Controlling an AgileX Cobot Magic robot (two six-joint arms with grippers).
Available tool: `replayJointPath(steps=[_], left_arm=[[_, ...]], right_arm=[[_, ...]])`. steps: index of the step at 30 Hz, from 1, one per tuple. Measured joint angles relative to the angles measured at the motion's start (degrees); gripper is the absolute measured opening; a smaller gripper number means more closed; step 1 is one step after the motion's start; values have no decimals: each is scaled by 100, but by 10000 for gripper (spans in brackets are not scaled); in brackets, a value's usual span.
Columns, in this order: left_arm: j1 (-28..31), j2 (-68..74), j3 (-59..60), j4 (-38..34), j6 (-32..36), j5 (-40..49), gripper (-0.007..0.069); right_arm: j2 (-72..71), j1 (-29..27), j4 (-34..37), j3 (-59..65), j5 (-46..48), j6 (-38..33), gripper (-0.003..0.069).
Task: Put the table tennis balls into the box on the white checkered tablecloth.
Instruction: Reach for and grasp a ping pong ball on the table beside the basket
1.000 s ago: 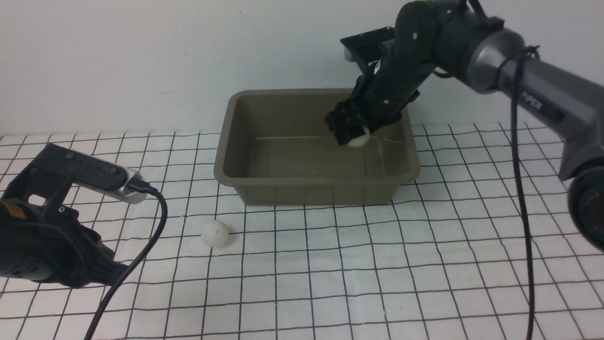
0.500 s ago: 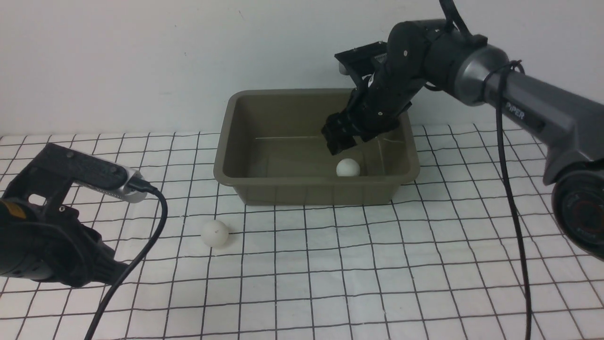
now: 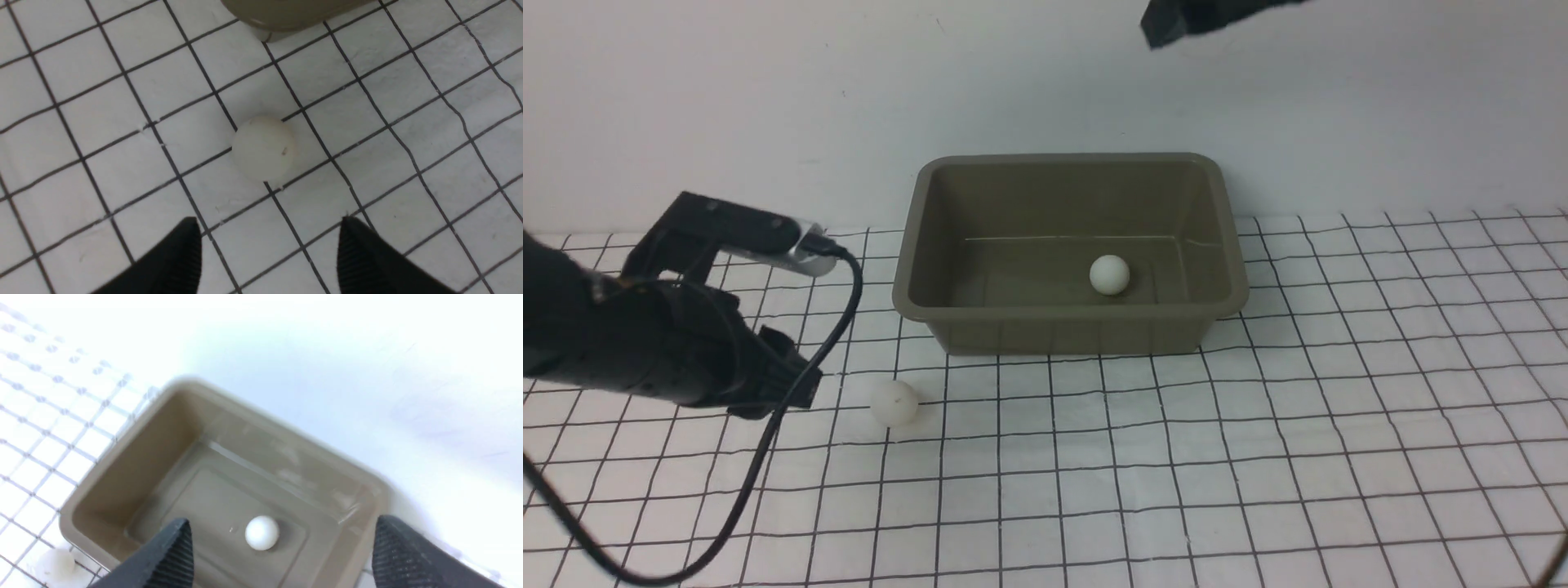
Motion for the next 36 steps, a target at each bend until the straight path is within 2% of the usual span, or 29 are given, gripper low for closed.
replayJointPath(steps=[3, 6, 17, 24, 28, 33, 36], left_arm=[[0, 628, -476, -107, 134, 189, 523], [0, 1149, -828, -127, 153, 347, 593], [-84, 2329, -1336, -305, 187, 550, 616], [-539, 2603, -1341, -358, 380, 99, 615], [-690, 2742, -1347, -383, 379, -217, 582], [-696, 2796, -1366, -198, 96, -297, 343], [-696, 2796, -1386, 38, -111, -234, 335]], right_arm=[[-717, -35, -101, 308, 38, 0, 530], [-1277, -35, -231, 725, 97, 0, 530], [-1831, -35, -429, 1421, 138, 119, 530], [-1860, -35, -429, 1421, 138, 133, 530], [-1867, -35, -424, 1421, 138, 133, 530], [-1867, -35, -430, 1425, 138, 133, 530], [-1867, -35, -434, 1434, 133, 133, 530]])
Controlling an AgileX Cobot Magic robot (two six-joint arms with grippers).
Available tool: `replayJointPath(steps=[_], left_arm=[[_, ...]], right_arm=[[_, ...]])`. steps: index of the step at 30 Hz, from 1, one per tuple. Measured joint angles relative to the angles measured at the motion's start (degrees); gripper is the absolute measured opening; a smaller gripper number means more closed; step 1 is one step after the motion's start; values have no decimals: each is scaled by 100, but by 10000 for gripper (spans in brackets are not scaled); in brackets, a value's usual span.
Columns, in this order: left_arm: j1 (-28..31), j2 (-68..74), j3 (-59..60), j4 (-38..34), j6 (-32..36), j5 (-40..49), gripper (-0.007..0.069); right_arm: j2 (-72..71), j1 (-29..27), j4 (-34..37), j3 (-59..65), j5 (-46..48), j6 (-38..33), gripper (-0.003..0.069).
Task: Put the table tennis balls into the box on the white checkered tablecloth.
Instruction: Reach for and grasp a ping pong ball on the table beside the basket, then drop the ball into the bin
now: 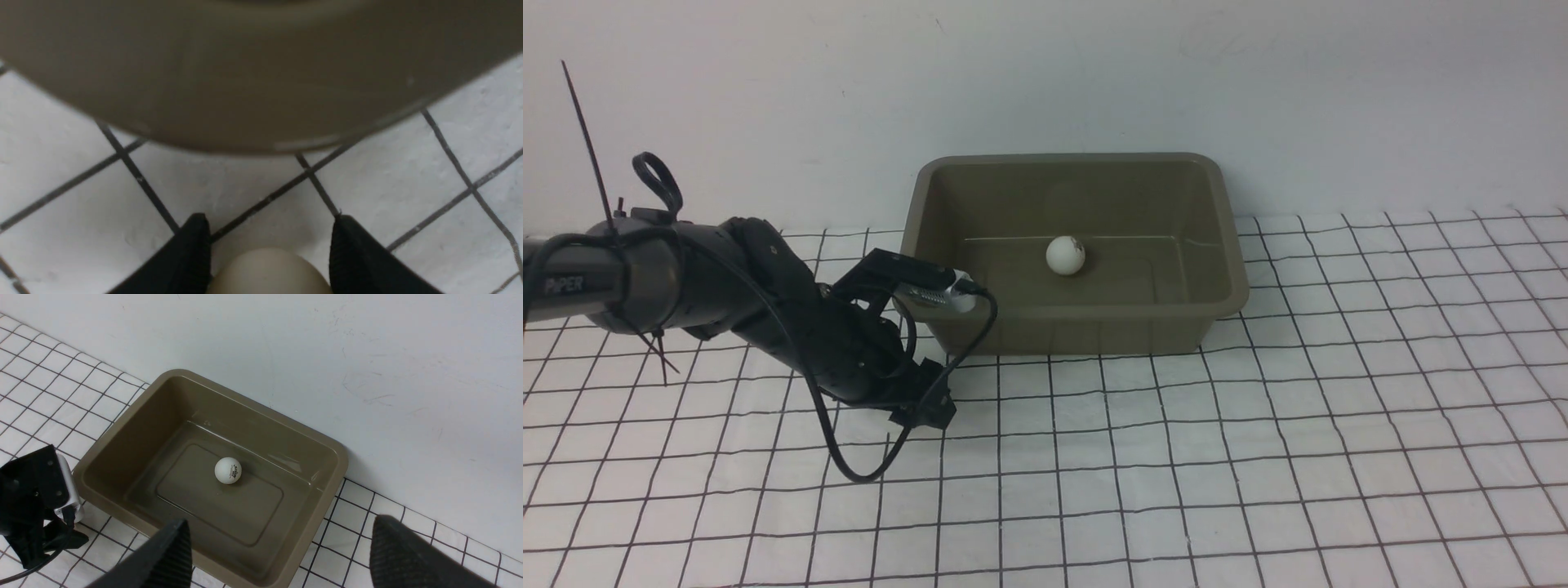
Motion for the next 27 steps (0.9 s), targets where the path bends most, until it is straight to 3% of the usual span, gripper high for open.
replayJointPath(steps=[12, 20, 27], left_arm=[[0, -357, 0, 1090, -708, 802, 335], [0, -845, 0, 1250, -740, 1027, 335], [0, -1332, 0, 1164, -744, 1918, 335]], right_arm=[[0, 0, -17, 15, -11, 0, 530], [0, 0, -17, 15, -11, 0, 530], [0, 0, -17, 15, -17, 0, 530]])
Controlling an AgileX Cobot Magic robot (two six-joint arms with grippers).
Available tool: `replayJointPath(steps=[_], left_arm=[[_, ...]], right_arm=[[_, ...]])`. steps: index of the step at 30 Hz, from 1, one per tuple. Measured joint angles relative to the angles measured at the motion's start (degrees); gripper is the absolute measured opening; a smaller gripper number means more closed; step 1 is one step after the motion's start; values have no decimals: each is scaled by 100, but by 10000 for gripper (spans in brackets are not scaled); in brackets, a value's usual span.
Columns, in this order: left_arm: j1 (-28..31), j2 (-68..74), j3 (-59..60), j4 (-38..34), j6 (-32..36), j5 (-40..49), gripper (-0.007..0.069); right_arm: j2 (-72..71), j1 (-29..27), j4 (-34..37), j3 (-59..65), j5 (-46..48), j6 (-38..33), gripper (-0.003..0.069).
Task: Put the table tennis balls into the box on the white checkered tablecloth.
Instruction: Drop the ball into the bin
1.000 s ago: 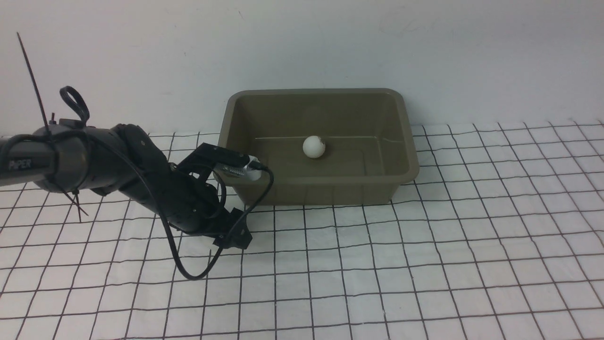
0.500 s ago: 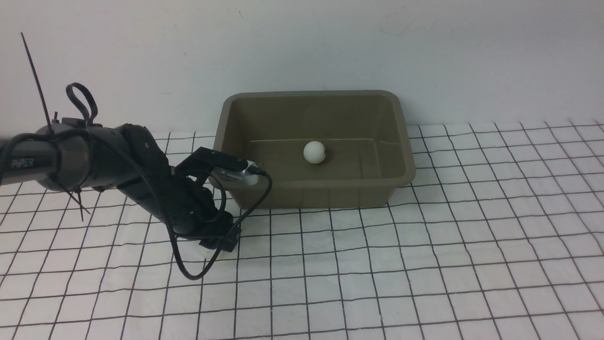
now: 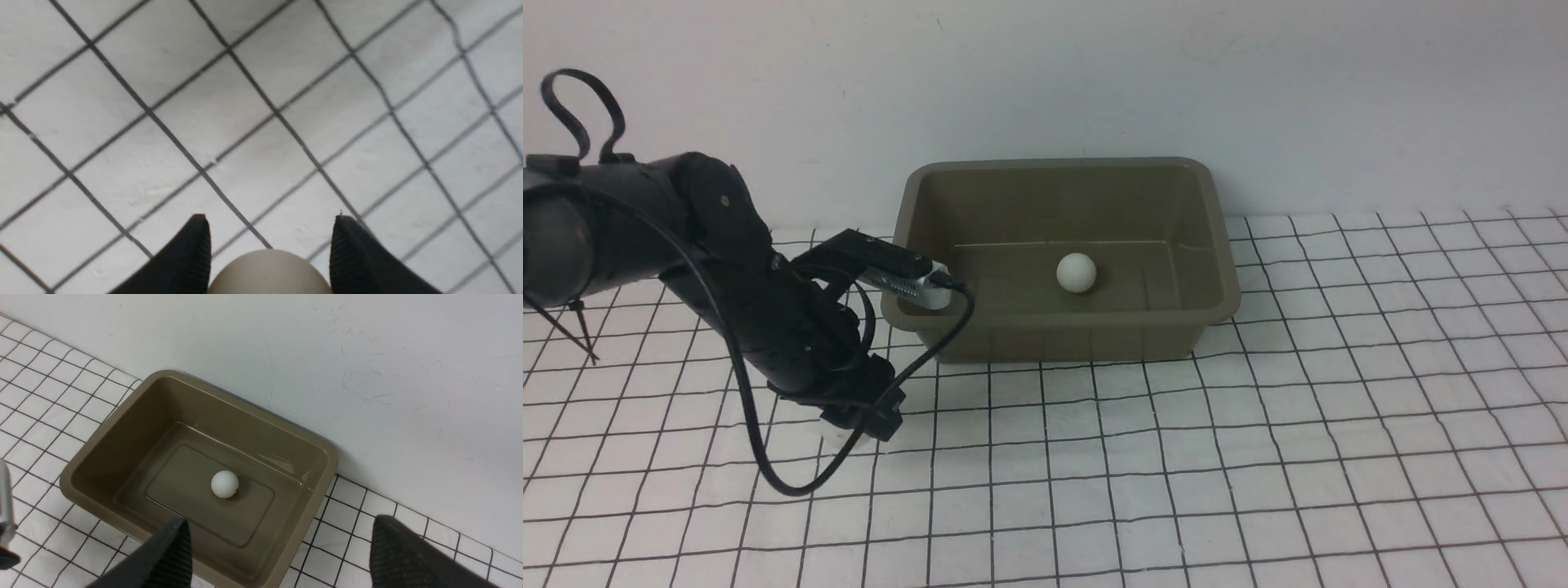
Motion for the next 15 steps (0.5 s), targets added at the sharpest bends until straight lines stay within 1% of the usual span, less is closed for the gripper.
replayJointPath(steps=[4, 10, 11, 12, 15], left_arm=[[0, -327, 0, -202, 0, 25, 335], [-37, -609, -102, -726, 326, -589, 335], [-97, -560, -312, -885, 460, -810, 335], [-116, -535, -371, -911, 485, -853, 335], [-282, -143, -1056, -988, 524, -1071, 335]], right_arm=[[0, 0, 0, 0, 0, 0, 530], [0, 0, 0, 0, 0, 0, 530], [0, 0, 0, 0, 0, 0, 530], [0, 0, 0, 0, 0, 0, 530], [0, 0, 0, 0, 5, 0, 530]])
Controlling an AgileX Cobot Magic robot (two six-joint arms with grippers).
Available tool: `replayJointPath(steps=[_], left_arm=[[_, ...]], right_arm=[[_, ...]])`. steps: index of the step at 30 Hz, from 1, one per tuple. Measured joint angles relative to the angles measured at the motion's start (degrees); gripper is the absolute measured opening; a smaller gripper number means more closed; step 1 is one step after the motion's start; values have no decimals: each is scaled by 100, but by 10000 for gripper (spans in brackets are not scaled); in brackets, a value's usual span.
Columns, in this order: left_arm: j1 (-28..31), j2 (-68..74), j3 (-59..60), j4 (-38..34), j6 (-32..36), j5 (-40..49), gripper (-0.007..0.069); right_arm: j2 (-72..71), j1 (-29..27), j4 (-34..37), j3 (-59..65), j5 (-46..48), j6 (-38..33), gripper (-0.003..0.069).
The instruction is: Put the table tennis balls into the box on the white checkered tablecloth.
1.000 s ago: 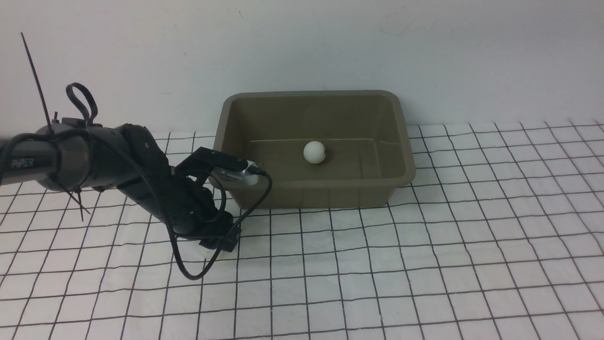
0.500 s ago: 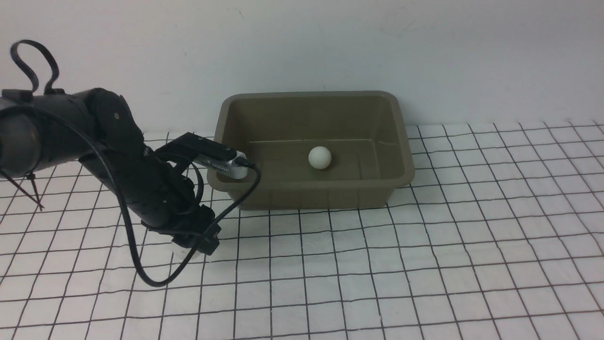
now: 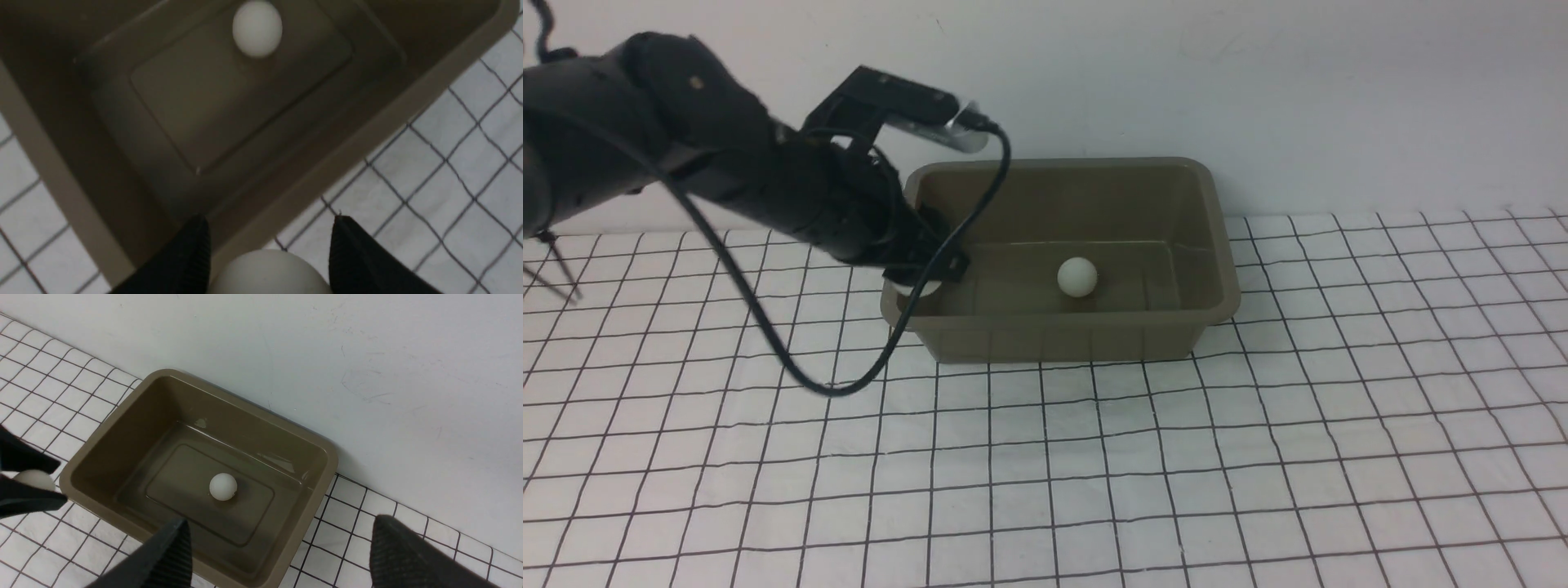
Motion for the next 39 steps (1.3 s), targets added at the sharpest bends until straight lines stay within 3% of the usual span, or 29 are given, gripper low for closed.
replayJointPath(steps=[5, 12, 14, 20, 23, 27, 29, 31, 33, 36, 39], left_arm=[[-112, 855, -966, 0, 84, -84, 335], [-112, 2093, -2104, -77, 867, 121, 335], [-113, 2341, -2264, -264, 1038, 93, 353], [-113, 2617, -2450, -601, 1143, 95, 524], [-113, 2488, -2770, -566, 1017, 450, 533], [-88, 1810, -3237, -502, 797, 1333, 391], [-88, 1376, -3304, -409, 802, 1726, 245], [-88, 1034, -3323, -257, 802, 2093, 107], [-88, 592, -3311, -104, 750, 2481, 32], [-88, -215, -2951, -46, 685, 2681, -4], [-82, -957, -2323, -117, 685, 2348, -4]], right_arm=[[-34, 0, -5, 5, 4, 0, 530], [-224, 0, 10, 12, 23, 0, 530], [-295, 0, 10, 12, 23, 0, 530], [-742, 0, -149, 501, 21, -33, 530], [-1029, 0, -623, 881, 21, -118, 528], [-1688, 0, -1369, 1473, 21, -131, 479], [-2066, 0, -1566, 1692, 21, -133, 431], [-2551, 0, -1830, 2026, 21, -138, 332], [-3268, 0, -2003, 2483, 21, -146, 211], [-4251, 0, -2048, 3238, 1, -146, 57], [-5287, 0, -2009, 4079, -206, -43, -3]])
